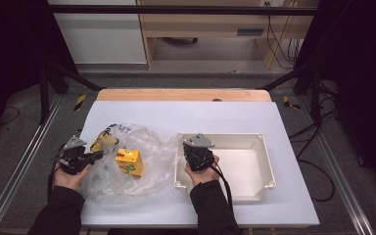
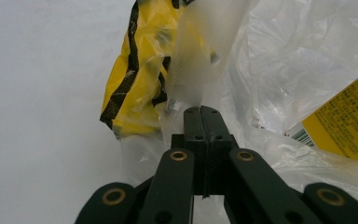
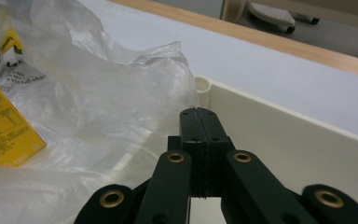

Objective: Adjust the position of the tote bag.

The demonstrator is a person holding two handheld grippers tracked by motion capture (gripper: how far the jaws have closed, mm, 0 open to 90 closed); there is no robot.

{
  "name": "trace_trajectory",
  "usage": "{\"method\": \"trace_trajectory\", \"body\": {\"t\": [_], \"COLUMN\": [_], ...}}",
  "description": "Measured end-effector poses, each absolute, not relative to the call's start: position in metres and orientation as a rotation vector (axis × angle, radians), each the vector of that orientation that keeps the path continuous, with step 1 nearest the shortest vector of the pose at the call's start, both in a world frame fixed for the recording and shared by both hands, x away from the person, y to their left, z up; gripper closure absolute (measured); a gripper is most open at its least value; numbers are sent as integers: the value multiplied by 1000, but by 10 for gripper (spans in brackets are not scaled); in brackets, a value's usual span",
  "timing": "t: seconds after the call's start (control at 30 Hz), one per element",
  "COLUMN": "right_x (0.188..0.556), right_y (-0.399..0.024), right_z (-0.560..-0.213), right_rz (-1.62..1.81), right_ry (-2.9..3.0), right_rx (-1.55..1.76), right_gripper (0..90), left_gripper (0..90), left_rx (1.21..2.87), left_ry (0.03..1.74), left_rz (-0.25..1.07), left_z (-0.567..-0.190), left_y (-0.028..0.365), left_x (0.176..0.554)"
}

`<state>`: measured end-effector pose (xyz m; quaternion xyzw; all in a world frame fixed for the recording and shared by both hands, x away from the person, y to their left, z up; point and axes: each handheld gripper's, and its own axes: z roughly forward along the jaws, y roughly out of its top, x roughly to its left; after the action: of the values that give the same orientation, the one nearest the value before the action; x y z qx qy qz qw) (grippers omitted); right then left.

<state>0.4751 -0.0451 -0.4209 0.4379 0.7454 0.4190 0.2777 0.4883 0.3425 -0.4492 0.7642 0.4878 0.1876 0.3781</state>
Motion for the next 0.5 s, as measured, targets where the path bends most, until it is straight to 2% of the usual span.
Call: {"method": "trace_trajectory", "body": {"t": [0.1, 0.17, 0.2, 0.23, 0.27, 0.43, 0.5], "right_x": [477, 477, 477, 475, 473, 460, 455], "right_y": [-45, -45, -45, -46, -46, -48, -49], "right_z": [-424, -424, -424, -423, -421, -408, -404], "right_rz": [1084, 1085, 1086, 1102, 1118, 1207, 1244], "right_ry": [2028, 2031, 2037, 2040, 2037, 2004, 2000], "right_rx": [1196, 1199, 1196, 1181, 1169, 1098, 1080], "right_gripper": [900, 900, 880, 849, 832, 751, 722], "left_gripper": [880, 760, 760, 632, 593, 449, 431], "left_rx": [1953, 1952, 1945, 1933, 1918, 1865, 1833], "left_ry": [1242, 1237, 1228, 1221, 1215, 1177, 1129], "left_rz": [486, 494, 490, 496, 493, 512, 580], "left_z": [-449, -447, -445, -442, -439, -427, -418], "left_y": [342, 342, 342, 342, 342, 346, 349], "left_x": [488, 486, 485, 482, 480, 472, 466]}}
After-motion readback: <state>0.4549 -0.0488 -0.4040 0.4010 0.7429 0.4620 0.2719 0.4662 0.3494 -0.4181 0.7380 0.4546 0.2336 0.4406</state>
